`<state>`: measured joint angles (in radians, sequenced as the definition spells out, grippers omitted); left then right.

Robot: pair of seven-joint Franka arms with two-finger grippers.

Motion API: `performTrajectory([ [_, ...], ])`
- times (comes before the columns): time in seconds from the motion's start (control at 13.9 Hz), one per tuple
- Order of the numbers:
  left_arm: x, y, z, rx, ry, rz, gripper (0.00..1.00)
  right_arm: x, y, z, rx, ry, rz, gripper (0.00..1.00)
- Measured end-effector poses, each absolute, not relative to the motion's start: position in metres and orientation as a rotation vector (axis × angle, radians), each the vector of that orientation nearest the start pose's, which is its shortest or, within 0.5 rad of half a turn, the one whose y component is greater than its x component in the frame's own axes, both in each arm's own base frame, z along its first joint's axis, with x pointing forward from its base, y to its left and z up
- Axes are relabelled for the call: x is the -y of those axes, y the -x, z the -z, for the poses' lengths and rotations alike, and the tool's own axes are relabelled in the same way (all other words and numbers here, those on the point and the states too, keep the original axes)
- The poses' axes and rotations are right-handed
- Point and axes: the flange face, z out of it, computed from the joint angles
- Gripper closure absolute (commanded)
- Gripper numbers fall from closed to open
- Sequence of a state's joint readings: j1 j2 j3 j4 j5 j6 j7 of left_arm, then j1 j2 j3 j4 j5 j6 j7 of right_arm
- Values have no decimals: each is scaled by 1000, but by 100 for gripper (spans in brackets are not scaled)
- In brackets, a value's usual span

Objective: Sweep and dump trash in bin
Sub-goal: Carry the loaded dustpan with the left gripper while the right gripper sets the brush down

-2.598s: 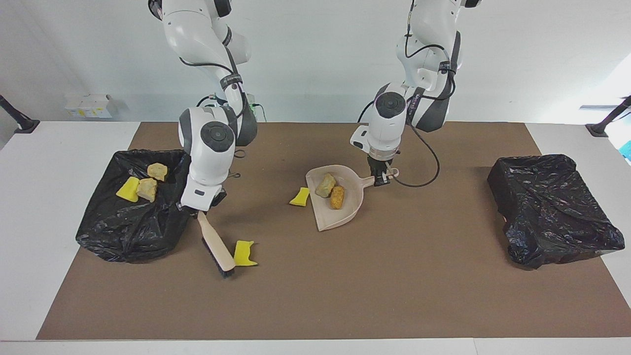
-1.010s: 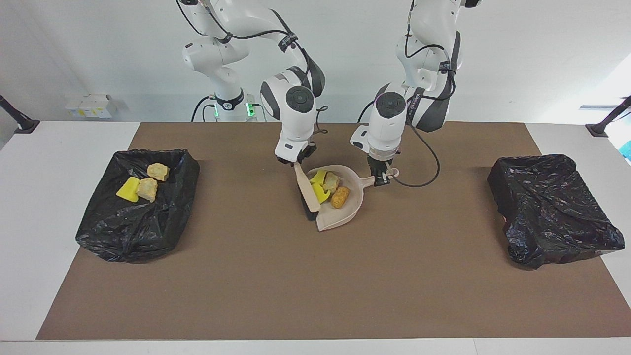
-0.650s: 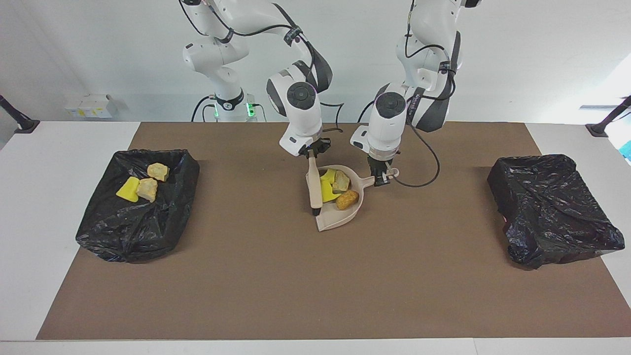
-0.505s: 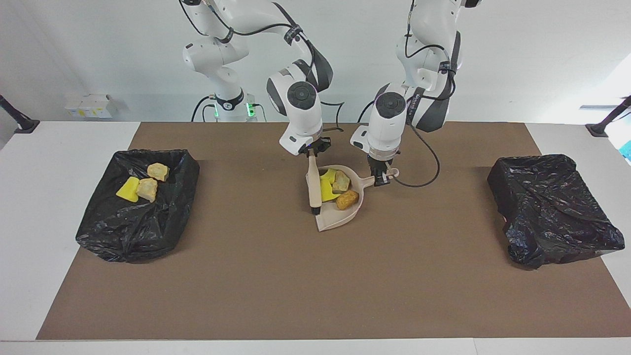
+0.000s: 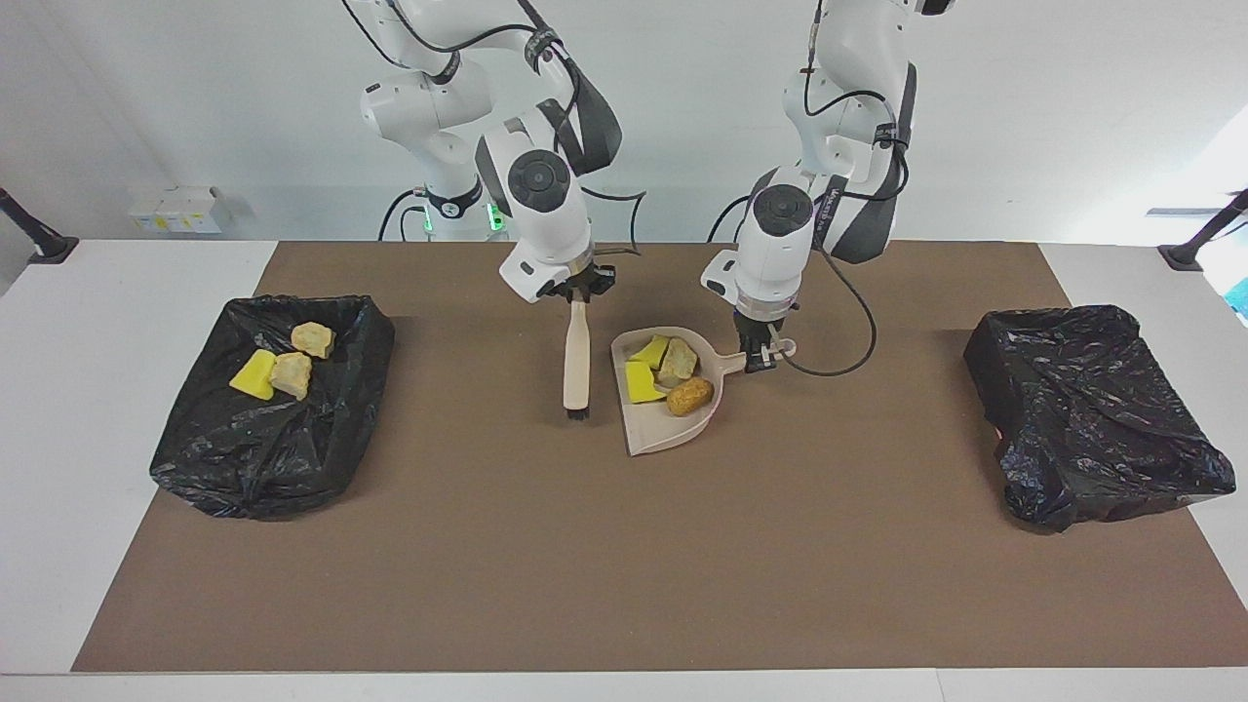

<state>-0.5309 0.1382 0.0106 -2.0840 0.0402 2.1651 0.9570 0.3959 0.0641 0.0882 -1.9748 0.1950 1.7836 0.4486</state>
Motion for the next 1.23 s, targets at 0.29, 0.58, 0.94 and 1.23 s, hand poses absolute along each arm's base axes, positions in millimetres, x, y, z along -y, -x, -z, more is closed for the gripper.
performTrajectory([
  [0.29, 263, -499, -356, -2187, 2225, -81, 100, -268, -447, -452, 29, 3102, -489, 100],
  [0.58, 246, -509, -358, -2183, 2228, -72, 100, -315, -385, -463, 120, 3154, -410, 100],
  [0.94, 217, -529, -368, -2194, 2213, -49, 100, -363, -326, -446, 122, 3146, -266, 100],
  [1.23, 193, -547, -395, -2207, 2217, -82, 100, -396, -293, -412, 72, 3137, -209, 100],
])
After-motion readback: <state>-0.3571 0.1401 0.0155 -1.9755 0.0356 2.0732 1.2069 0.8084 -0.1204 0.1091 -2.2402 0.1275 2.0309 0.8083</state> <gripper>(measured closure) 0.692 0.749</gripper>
